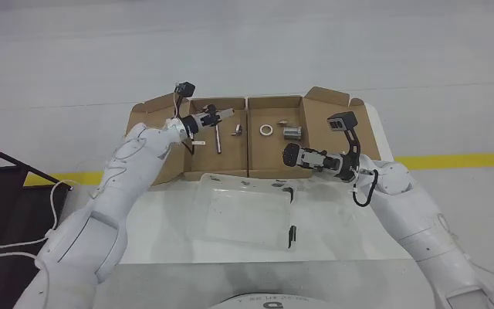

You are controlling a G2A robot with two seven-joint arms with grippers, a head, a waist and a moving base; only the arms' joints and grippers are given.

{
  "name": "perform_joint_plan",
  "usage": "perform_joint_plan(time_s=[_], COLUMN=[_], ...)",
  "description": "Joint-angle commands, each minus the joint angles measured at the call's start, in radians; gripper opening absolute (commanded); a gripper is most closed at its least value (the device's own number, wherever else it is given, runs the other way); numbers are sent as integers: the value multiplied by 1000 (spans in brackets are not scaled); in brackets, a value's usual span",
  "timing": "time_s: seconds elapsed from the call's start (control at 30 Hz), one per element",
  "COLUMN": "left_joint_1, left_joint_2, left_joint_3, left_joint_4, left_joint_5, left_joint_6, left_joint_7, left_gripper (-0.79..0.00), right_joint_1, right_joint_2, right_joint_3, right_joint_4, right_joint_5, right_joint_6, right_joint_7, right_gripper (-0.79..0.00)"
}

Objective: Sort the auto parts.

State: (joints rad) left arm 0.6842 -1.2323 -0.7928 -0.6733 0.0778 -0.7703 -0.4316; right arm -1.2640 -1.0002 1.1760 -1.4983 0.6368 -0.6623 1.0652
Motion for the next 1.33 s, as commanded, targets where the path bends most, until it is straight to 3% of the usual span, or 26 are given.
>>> perform_joint_plan(time_s=[0.0,0.27,0.53,0.63,0.77,1.3], left_joint_1=[56,296,456,472,473,472], left_joint_2=[27,116,154,159,159,159], left_joint_3=[-46,-231,-318,-315,-315,-315], left_joint_4=[-65,-371,-528,-541,-541,-540], left_joint_5=[1,8,-130,-237,-260,-236], left_joint_6=[-59,-173,-214,-184,-183,-184], left_joint_7=[17,86,36,-24,-28,-24], left_gripper=[0,0,0,0,0,0], right_joint_1=[0,0,0,0,0,0], right_joint_2=[0,0,0,0,0,0], right_joint_3=[0,0,0,0,0,0], right_joint_4=[0,0,0,0,0,0], right_joint_5=[0,0,0,0,0,0], right_joint_6=[0,0,0,0,0,0], right_joint_7=[0,0,0,0,0,0], right_gripper=[0,0,0,0,0,-1])
